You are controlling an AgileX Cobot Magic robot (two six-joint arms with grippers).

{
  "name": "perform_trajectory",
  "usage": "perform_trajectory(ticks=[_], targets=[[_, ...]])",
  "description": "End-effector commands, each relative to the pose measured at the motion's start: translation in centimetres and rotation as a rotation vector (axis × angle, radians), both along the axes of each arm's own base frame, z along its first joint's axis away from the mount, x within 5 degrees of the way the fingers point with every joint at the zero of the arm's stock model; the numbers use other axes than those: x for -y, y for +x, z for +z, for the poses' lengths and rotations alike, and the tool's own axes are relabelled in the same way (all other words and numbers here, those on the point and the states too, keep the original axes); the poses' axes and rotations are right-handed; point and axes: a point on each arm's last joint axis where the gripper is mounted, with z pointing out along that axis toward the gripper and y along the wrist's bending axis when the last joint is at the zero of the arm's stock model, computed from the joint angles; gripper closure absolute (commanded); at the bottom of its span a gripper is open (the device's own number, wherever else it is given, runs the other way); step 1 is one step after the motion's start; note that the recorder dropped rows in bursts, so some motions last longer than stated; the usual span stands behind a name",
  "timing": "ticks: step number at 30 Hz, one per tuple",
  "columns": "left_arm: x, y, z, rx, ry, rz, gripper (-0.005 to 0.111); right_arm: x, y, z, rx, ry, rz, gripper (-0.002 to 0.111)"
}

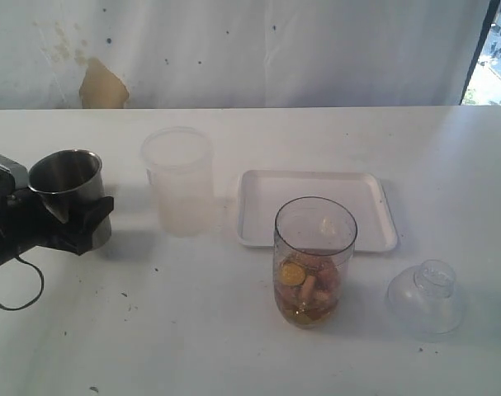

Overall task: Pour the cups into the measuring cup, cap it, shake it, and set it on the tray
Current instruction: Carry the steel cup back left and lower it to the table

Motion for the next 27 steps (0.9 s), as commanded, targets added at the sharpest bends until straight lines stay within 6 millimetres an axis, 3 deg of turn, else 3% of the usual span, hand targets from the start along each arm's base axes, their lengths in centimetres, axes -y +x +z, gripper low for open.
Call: perform_trajectory(ticks=[1,12,21,27], targets=[[0.2,0.3,0.5,0.044,-0.031,-0.002,0.107,0.0,0.0,-0.1,0.008,0.0,-0.002,0.108],[0.5,0.1,0.4,0.018,-0.058,-0.032,0.107,0.0,0.0,-0.1,0.008,0.0,-0.002,0.108],[0.4,0.0,-1.8,-0.004,0.014,-0.041,0.107,0.0,0.0,-0.1,0.008,0.0,-0.002,0.108],[0.4,0.0,-1.9,-0.008,0.014,-0.038,0.107,0.0,0.0,-0.1,0.008,0.0,-0.002,0.108]])
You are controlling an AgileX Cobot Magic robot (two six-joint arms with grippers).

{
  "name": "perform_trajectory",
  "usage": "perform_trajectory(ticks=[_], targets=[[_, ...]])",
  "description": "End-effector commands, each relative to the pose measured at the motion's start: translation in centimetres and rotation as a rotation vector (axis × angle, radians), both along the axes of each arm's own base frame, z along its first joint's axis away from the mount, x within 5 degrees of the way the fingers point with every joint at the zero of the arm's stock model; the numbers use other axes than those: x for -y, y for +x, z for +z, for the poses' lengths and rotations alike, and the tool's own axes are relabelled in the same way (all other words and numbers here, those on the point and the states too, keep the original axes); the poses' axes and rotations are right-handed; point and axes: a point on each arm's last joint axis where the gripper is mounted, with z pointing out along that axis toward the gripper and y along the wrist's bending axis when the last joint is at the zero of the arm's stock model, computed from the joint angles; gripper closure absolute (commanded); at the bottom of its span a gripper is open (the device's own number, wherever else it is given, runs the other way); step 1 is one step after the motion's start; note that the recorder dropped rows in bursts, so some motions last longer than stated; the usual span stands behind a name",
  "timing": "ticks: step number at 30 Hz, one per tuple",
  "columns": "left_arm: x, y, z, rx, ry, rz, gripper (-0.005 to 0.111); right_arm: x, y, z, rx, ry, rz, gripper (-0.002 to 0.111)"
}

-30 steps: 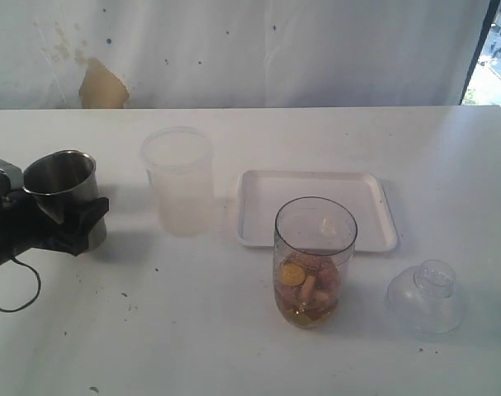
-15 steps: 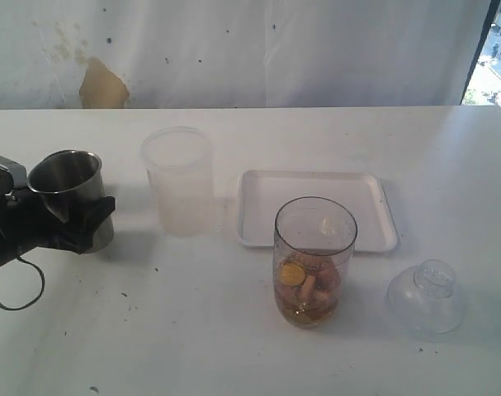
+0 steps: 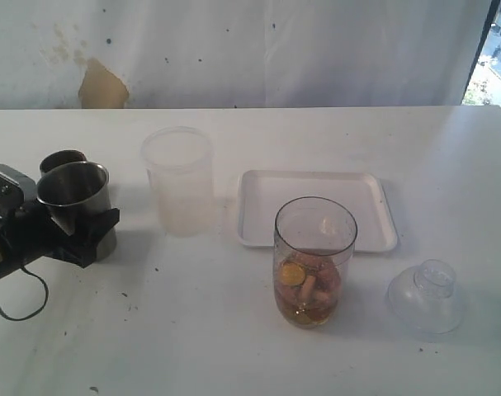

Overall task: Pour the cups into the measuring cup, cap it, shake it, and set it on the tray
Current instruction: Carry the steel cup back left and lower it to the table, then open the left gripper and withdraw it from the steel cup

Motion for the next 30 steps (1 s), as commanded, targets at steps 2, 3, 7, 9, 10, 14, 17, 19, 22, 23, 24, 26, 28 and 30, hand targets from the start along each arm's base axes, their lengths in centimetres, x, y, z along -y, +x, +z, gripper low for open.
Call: perform_trajectory(ticks=[2,3,7,9,10,14,17,19,22,23,24,26,28,30], targets=[[0.1,0.0,-0.1,0.0,0.002,-0.001,0.105,0.0,0.0,-0.1,0.008,0.0,-0.002,0.108],[0.1,0.0,-0.1,0.0,0.002,-0.003,0.102,0.0,0.0,-0.1,0.008,0.0,-0.002,0.108],[0.2,0.0,-0.2,-0.011,-0.013,-0.005,0.066,0.0,0.0,-0.1,0.008,0.0,-0.002,0.108],[0.3,-0.1,-0.2,-0.024,-0.03,-0.015,0.034,0.0,0.0,-0.1,0.008,0.0,-0.002,0.108],[0.3,-0.1,-0.2,-0.03,-0.037,-0.016,0.02,0.0,0.0,-0.1,0.008,0.0,-0.002,0.108],[0.3,-0.1,-0.2,-0.057,-0.076,-0.001,0.002,0.0,0.0,-0.1,0.008,0.0,-0.002,0.108],[0.3,-0.1,-0.1,-0.055,-0.076,-0.005,0.002,0.0,0.0,-0.1,0.008,0.0,-0.002,0.108],[0.3,-0.2,-0.1,-0.057,-0.075,-0.007,0.002,0.0,0.0,-0.1,0.008,0.0,-0.002,0.108],[0.2,-0.8,-0.4,-0.076,-0.074,-0.003,0.002,0.0,0.0,-0.1,0.008,0.0,-0.002,0.108],[0.1,-1.1,-0.5,-0.088,-0.074,-0.003,0.002,0.0,0.0,-0.1,0.008,0.0,-0.002,0.108],[0.2,-1.3,-0.6,-0.093,-0.068,-0.005,0.002,0.0,0.0,-0.1,0.008,0.0,-0.002,0.108],[0.2,-2.0,-0.8,-0.091,-0.033,-0.014,0.002,0.0,0.0,-0.1,0.008,0.0,-0.002,0.108],[0.2,-2.6,-0.9,-0.099,-0.02,-0.018,0.002,0.0,0.0,-0.1,0.008,0.0,-0.002,0.108],[-0.1,-2.9,-1.0,-0.112,-0.023,0.016,0.002,0.0,0.0,-0.1,0.008,0.0,-0.002,0.108]])
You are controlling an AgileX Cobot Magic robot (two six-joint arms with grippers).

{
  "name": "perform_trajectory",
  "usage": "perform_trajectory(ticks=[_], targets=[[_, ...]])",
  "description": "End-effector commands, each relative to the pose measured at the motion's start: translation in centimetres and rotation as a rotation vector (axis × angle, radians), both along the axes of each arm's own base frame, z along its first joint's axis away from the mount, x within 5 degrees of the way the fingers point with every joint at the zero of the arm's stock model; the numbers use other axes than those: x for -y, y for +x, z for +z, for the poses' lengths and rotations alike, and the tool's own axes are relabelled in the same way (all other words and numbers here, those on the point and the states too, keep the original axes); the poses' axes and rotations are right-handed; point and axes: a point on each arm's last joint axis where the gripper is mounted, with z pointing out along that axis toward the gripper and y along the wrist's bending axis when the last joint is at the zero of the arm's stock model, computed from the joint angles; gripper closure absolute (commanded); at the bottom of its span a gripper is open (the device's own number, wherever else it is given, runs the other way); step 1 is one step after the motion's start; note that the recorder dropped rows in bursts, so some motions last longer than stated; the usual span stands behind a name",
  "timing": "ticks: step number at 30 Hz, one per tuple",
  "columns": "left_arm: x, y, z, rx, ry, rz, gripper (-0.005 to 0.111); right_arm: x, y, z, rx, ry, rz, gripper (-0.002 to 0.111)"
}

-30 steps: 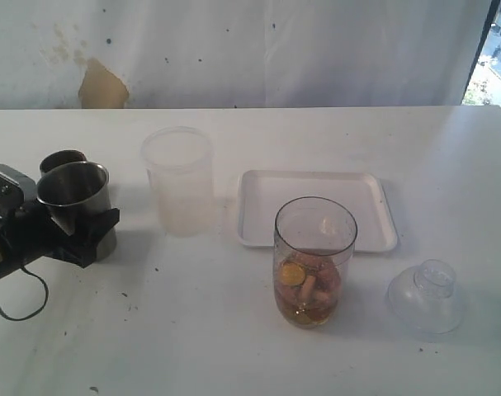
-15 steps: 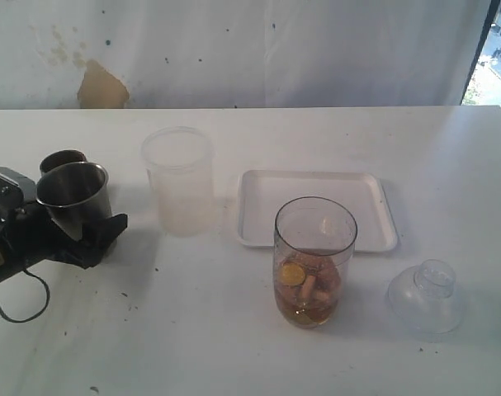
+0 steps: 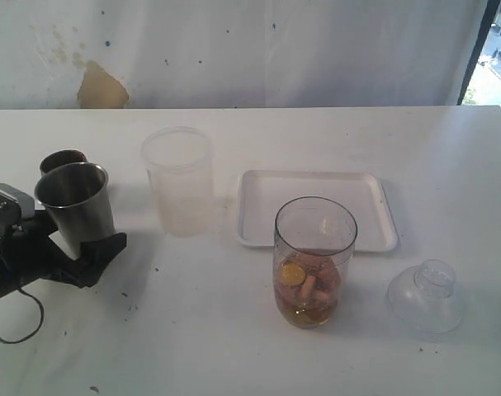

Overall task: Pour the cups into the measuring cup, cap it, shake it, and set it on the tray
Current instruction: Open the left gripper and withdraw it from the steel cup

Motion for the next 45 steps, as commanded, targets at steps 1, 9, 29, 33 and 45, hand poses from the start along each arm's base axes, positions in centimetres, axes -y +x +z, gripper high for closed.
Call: perform_trajectory(ticks=[1,9,29,33,45], targets=[[-0.3,-0.9,0.2,-0.007,0.009,0.041,0.002,0.0,0.0,-0.1,0.008,0.0,-0.002,0.108],[-0.6,-2.1,1.8,0.031,0.026,0.076,0.002,0.0,0.0,-0.1,0.008,0.0,-0.002,0.108],[-1.0,-7.4,7.1,0.175,0.027,0.147,0.002,0.0,0.0,-0.1,0.008,0.0,-0.002,0.108],[-1.0,-8.6,8.4,0.228,0.024,0.151,0.002,0.0,0.0,-0.1,0.008,0.0,-0.002,0.108],[-1.6,-10.9,11.6,0.325,0.037,0.226,0.002,0.0,0.0,-0.1,0.008,0.0,-0.002,0.108]])
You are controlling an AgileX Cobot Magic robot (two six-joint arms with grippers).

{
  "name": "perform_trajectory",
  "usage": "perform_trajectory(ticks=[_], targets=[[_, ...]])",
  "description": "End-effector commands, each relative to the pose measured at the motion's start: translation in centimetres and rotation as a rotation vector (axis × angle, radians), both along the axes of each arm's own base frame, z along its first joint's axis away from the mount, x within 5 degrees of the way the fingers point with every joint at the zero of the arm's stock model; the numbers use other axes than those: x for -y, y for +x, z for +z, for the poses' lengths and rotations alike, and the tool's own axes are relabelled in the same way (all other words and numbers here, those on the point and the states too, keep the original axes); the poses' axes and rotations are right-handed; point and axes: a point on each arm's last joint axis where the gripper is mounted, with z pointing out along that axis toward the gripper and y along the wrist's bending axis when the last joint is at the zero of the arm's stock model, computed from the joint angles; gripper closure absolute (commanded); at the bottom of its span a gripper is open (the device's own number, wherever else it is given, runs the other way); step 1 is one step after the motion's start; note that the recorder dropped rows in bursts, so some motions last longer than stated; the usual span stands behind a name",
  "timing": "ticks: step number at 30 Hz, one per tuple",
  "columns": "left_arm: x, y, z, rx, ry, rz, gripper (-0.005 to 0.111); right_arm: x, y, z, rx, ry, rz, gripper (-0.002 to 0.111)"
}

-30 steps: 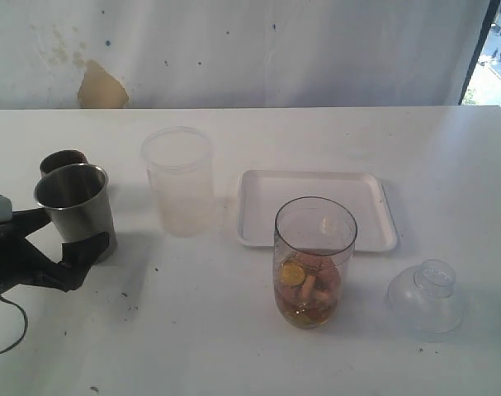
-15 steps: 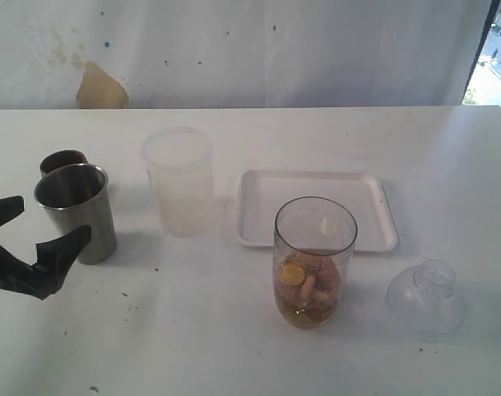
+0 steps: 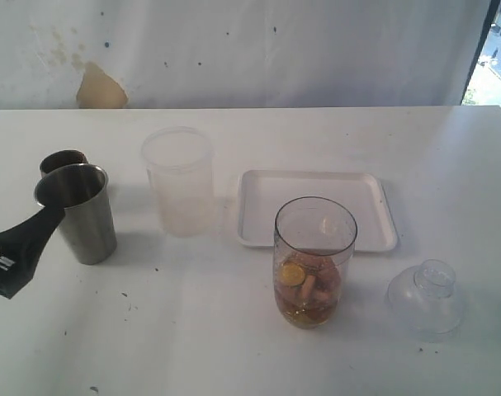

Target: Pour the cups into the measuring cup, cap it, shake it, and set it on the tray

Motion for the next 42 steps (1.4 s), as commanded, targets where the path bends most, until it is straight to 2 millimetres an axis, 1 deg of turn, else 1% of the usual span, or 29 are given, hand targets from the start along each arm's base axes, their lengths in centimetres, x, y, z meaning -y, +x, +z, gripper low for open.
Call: perform_trajectory(ticks=[1,4,6,11,13,15,20,23,26,42], targets=[[-0.7,-0.6,0.8,-0.047,-0.009,0.085,0.002,0.0,0.0,-0.1,0.008,0.0,-0.002,0.108],[-1.0,-0.6,1.8,-0.11,-0.04,0.127,0.002,0.0,0.0,-0.1,0.008,0.0,-0.002,0.108],[-1.0,-0.7,2.6,-0.123,-0.026,0.127,0.002,0.0,0.0,-0.1,0.008,0.0,-0.002,0.108],[-1.5,-1.4,5.4,-0.139,-0.034,0.181,0.002,0.0,0.0,-0.1,0.008,0.0,-0.002,0.108],[-1.9,-2.0,6.5,-0.153,-0.044,0.228,0.002,0.0,0.0,-0.1,0.008,0.0,-0.002,0.108],[-2.0,-2.8,7.7,-0.126,-0.037,0.237,0.002,0.0,0.0,-0.1,0.008,0.0,-0.002,0.108],[-1.1,-5.1,9.8,-0.038,-0.035,0.141,0.002,0.0,0.0,-0.1,0.008,0.0,-0.002,0.108],[-0.7,-6.3,10.2,-0.021,-0.035,0.093,0.002,0.0,0.0,-0.1,0.008,0.0,-0.002,0.108],[-0.7,-6.9,10.5,0.019,-0.007,0.096,0.002,0.0,0.0,-0.1,0.008,0.0,-0.002,0.108],[-0.5,-7.0,10.5,0.026,-0.007,0.078,0.002,0.0,0.0,-0.1,0.008,0.0,-0.002,0.108]])
